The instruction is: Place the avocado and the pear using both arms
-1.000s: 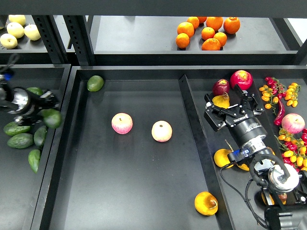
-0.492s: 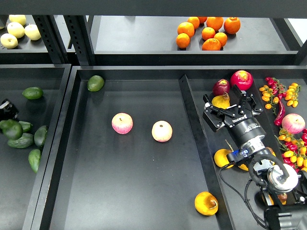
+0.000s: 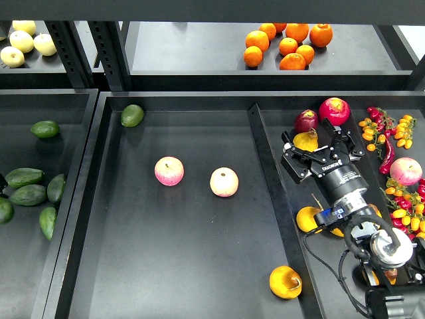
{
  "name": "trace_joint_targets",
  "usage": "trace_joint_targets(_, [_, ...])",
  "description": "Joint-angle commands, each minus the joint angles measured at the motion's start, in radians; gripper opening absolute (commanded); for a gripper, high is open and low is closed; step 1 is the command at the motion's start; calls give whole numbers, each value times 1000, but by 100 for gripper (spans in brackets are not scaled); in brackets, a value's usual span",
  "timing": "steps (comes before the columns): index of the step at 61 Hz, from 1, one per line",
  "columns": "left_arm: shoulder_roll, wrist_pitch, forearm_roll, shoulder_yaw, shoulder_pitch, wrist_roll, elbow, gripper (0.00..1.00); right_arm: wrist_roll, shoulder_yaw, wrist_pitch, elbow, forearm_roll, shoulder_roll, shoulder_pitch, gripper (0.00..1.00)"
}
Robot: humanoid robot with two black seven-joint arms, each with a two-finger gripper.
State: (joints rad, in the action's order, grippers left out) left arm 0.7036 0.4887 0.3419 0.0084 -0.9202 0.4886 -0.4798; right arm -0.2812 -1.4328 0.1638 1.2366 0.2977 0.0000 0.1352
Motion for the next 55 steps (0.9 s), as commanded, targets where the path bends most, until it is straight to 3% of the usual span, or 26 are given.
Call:
trace_joint_targets(1, [-4, 0, 0, -2, 11, 0, 9, 15, -1, 0, 2, 0, 0, 0, 0, 100])
trace_joint_targets(55, [-30, 0, 0, -8, 60, 0, 30, 28, -1, 3, 2, 1, 0, 0, -2, 100])
